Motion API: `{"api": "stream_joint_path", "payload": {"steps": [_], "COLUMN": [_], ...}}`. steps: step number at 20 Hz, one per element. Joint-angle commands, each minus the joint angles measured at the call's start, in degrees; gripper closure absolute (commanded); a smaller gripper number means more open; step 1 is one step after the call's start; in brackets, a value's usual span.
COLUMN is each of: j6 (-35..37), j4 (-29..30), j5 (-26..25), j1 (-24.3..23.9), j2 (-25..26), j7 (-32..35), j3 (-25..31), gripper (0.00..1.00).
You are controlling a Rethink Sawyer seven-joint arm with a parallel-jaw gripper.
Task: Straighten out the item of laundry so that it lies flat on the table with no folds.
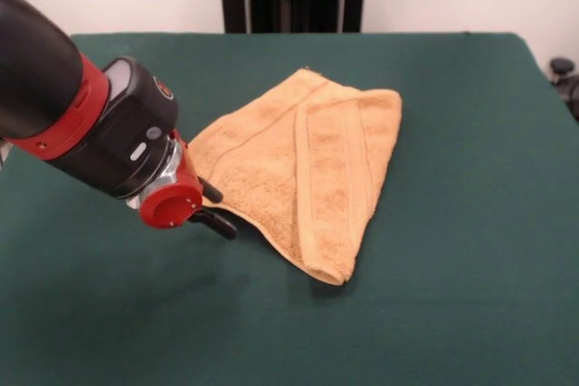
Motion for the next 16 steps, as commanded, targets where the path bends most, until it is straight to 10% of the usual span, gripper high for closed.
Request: {"api": "stream_joint_path", "payload": {"steps": [1, 16], "j6": [4.7, -7.6], "j4": [8.4, 28.9], "j5": [4.9, 10.4], "j1": [3.5, 2.9], "j2": [-0.4, -7.3], "j7": [14.8, 5.0], "j3": [7.5, 8.1], "gripper": [0.0, 0.0]}}
